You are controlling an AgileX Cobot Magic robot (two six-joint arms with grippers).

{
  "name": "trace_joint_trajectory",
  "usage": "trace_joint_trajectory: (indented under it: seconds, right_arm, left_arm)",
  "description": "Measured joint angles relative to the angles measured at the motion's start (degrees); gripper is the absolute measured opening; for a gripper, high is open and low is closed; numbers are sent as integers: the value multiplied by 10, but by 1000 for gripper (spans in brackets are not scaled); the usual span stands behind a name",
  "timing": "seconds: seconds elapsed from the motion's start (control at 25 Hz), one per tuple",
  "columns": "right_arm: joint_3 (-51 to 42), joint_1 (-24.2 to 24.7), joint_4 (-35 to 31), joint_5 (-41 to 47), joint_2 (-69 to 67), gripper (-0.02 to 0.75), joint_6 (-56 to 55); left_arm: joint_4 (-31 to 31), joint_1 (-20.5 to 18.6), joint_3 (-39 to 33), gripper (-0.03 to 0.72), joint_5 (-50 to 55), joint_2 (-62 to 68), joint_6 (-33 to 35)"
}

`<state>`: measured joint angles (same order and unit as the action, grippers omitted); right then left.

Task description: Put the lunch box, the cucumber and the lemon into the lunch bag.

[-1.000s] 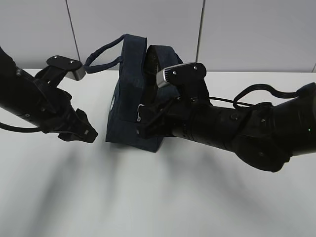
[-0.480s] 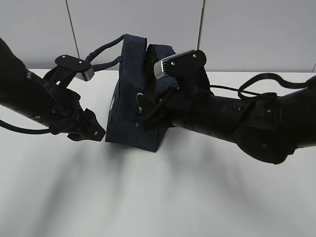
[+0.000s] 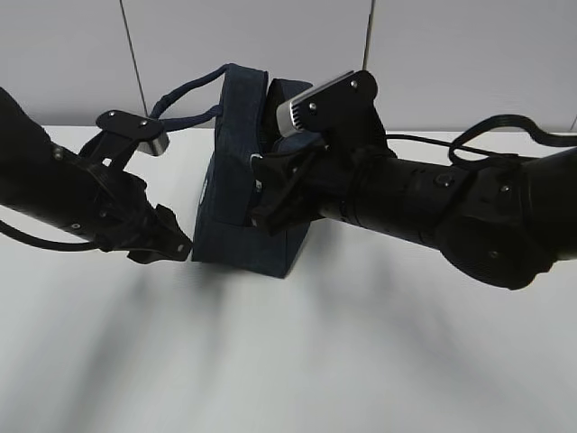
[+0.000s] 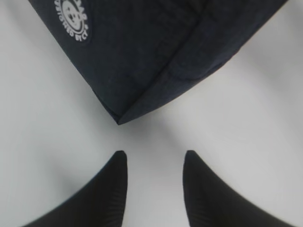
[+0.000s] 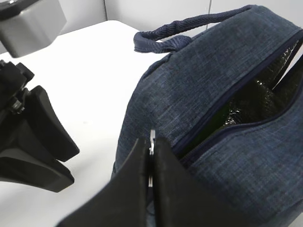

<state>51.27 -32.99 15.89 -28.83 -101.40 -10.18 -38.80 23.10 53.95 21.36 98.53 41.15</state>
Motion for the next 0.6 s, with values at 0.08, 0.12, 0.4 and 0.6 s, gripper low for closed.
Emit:
trace_joint_trajectory:
  seconds: [0.08,0.12,0.4,0.6]
  right_arm:
    - [7,0,0,11,3,0,19]
    - [11,0,0,15,3,0,29]
    - [37,0,0,43,5,0,58]
    - [39,0,4,47,5,0,62]
  left_arm:
    - [-5,0,-9,270,-14,0,1]
    - [-8,0,-15,270,-21,0,2]
    - [-30,0,-43,270,-57,0,8]
    - [-63,0,-43,270,-49,0,8]
